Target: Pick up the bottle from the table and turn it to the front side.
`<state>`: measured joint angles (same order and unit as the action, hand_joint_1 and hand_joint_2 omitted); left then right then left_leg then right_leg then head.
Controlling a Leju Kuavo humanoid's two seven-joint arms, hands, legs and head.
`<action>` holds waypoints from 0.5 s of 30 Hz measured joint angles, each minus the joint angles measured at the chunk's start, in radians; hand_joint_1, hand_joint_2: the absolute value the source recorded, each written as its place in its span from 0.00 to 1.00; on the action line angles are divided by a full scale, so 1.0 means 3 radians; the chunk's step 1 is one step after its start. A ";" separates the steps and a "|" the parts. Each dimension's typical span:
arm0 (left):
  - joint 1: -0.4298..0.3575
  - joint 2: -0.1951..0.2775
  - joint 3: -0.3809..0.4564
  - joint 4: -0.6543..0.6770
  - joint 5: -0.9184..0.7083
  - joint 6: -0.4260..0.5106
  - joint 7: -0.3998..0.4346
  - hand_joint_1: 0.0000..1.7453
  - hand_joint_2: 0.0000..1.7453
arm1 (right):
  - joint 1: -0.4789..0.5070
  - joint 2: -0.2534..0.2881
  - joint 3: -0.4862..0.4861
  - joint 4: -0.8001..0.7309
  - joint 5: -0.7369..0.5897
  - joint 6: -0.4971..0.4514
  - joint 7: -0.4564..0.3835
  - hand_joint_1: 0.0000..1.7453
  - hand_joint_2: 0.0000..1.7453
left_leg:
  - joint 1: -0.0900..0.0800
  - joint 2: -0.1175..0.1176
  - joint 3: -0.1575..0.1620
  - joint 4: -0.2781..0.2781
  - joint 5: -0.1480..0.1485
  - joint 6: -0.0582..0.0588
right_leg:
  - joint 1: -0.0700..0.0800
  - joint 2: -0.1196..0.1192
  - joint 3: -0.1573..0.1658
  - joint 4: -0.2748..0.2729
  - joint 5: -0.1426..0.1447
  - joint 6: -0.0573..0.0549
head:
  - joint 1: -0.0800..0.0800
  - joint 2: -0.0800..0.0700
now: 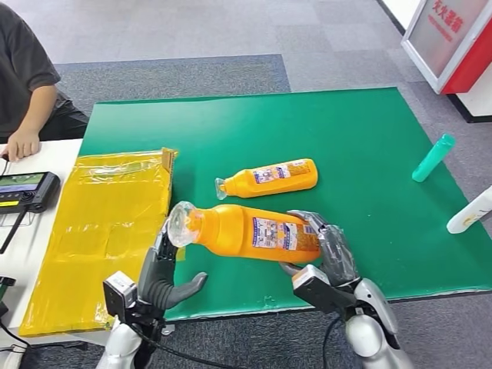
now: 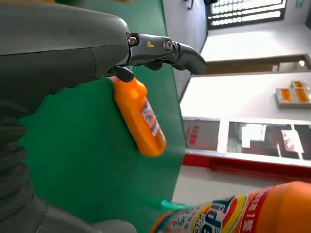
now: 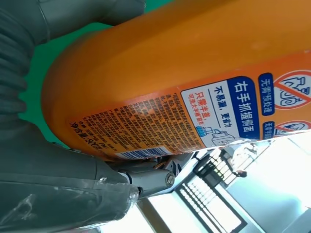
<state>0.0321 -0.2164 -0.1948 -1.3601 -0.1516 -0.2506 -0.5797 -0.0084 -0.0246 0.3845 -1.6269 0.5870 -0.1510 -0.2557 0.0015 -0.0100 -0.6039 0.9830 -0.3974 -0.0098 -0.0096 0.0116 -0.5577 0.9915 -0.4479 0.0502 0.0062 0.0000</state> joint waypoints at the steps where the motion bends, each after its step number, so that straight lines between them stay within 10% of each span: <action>1: -0.0035 0.0001 -0.0027 0.0004 0.0009 -0.0012 0.0004 0.00 1.00 | -0.0011 0.0043 0.0007 0.0019 -0.0031 0.0003 -0.0024 1.00 1.00 | 0.0000 0.0000 0.0000 0.0000 0.0000 0.0000 | 0.0000 0.0000 0.0000 0.0000 0.0000 0.0000 | 0.0000 0.0000; 15: -0.0238 0.0032 -0.0223 0.0005 0.0114 -0.0123 0.0033 0.00 1.00 | -0.0046 0.0233 0.0132 0.0195 -0.0202 0.0064 -0.0172 1.00 1.00 | 0.0000 0.0000 -0.0001 0.0000 0.0000 -0.0001 | 0.0000 0.0000 -0.0001 0.0001 0.0000 0.0000 | 0.0000 0.0000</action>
<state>-0.0394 -0.2067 -0.2617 -1.3584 -0.1173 -0.2874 -0.5698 -0.0221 0.0452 0.4241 -1.5683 0.5265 -0.1318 -0.3073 0.0016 -0.0100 -0.6042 0.9828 -0.3973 -0.0102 -0.0095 0.0115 -0.5580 0.9918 -0.4480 0.0501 0.0062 0.0000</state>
